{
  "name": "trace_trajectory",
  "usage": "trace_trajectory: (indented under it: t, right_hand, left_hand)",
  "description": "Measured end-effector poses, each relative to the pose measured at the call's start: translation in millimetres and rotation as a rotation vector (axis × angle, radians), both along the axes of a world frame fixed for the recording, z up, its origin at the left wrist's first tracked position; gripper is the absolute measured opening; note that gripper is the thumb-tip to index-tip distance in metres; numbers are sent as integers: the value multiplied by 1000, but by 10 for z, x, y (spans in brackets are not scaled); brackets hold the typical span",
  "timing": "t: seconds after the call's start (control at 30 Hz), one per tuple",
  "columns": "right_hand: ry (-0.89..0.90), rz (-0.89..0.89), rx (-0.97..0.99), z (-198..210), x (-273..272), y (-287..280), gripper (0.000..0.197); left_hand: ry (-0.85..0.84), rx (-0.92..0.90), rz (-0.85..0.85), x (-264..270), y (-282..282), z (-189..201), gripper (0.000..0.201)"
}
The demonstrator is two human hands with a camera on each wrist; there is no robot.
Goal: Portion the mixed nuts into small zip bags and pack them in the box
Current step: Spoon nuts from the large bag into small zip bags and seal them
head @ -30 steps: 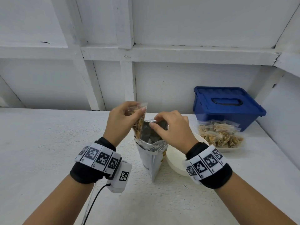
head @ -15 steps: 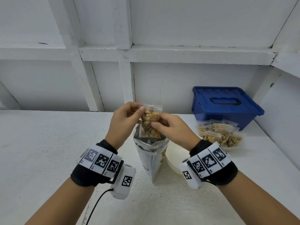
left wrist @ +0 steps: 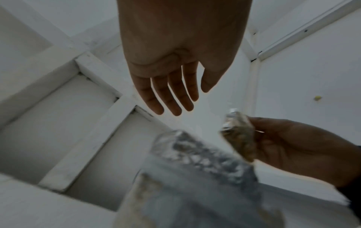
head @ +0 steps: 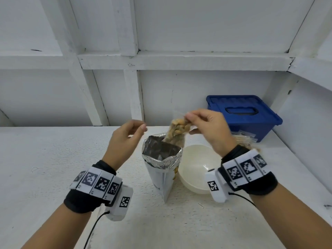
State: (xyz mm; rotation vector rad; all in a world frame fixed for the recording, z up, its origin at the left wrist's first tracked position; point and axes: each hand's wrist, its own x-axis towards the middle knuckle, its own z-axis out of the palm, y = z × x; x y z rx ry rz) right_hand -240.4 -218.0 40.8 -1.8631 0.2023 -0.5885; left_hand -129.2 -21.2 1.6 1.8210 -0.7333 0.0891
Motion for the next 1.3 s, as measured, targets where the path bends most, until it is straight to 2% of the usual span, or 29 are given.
trace_trajectory:
  t: [0.1, 0.2, 0.37, 0.47, 0.53, 0.7, 0.87, 0.97, 1.2, 1.3]
  right_hand:
    - [-64, -188, -57, 59, -170, -348, 13]
    - [-32, -353, -227, -60, -342, -741, 14]
    - [61, -665, -285, -408, -569, -1259, 21]
    - [26, -890, -312, -472, -690, -1395, 26]
    - [21, -975, -300, -528, -723, -1485, 26]
    - [154, -900, -314, -757, -705, -1628, 25]
    - [281, -729, -255, -1011, -619, -1724, 22]
    - [358, -686, -270, -1050, -588, -1721, 20]
    - [248, -661, -345, -1039, -563, -1689, 16]
    - [254, -637, -344, -1061, -582, -1682, 17]
  left_hand:
    - [49, 133, 127, 220, 182, -279, 11]
    - [53, 441, 180, 433, 373, -661, 19]
    - [112, 824, 118, 650, 615, -1216, 40]
    - [160, 967, 86, 715, 672, -1404, 52]
    - [204, 1027, 49, 739, 681, -1493, 60]
    - [200, 1188, 9, 683, 615, -1529, 75]
    - [201, 1192, 7, 651, 598, -1500, 76]
    - [196, 1184, 12, 656, 609, -1515, 76]
    - [205, 1162, 26, 659, 616, -1534, 76]
    - [205, 1159, 32, 667, 619, -1542, 76]
